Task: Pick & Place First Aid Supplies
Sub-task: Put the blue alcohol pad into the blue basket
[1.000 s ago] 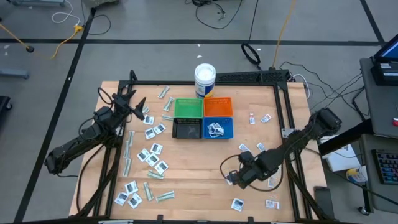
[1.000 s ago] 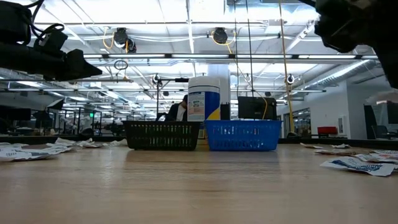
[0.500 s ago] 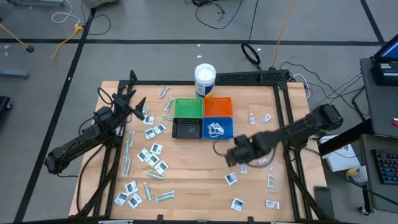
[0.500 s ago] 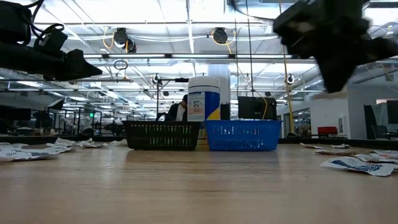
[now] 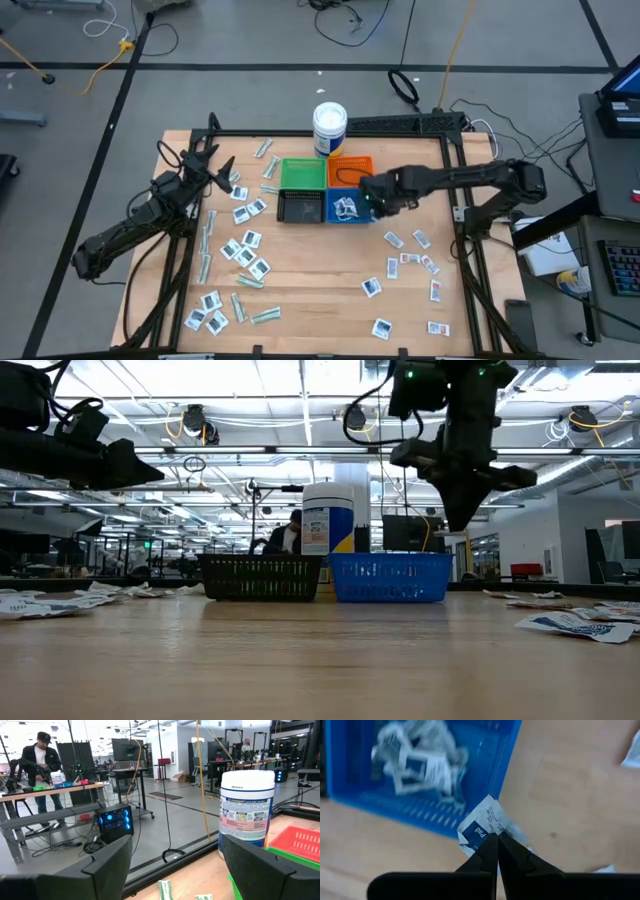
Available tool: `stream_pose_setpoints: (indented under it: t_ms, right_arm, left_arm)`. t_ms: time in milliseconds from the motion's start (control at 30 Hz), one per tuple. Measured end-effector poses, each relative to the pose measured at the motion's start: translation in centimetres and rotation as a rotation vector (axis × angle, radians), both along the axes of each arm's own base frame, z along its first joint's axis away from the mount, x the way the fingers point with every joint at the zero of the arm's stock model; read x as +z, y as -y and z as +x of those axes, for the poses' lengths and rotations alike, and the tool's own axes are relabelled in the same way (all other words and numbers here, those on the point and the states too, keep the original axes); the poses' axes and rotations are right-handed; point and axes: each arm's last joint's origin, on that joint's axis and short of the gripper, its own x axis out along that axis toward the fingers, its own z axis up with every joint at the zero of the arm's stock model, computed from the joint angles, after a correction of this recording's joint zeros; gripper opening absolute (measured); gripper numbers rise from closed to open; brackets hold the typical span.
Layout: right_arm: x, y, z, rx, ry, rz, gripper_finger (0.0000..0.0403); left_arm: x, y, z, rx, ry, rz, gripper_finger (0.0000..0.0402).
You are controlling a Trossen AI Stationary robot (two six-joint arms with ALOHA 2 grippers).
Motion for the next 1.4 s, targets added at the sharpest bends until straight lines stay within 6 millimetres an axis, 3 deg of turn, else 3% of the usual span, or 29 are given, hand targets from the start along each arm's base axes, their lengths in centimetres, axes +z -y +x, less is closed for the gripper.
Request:
stream_pose_setpoints:
  t_ms: [167,767,1200,1400]
  right_arm:
    - [0.1,1.5,0.1,-0.022,0.029,-0.010,0.0000]
    - [-3.0,3.1,6.0,0.077,0.072,0.009,0.0005]
    - [-2.6,3.2,6.4,0.063,0.090,0.006,0.0131]
    - [-2.0,2.4,6.4,0.092,0.116,0.035,0.0148]
  left_arm:
    - [0.0,0.0,0.0,0.000,0.000,0.000,0.0308]
    - [0.0,0.0,0.0,0.000,0.000,0.000,0.0308]
    - [0.0,0.0,0.0,-0.001,0.000,0.000,0.0308]
    - [0.0,0.0,0.0,0.000,0.000,0.000,0.0308]
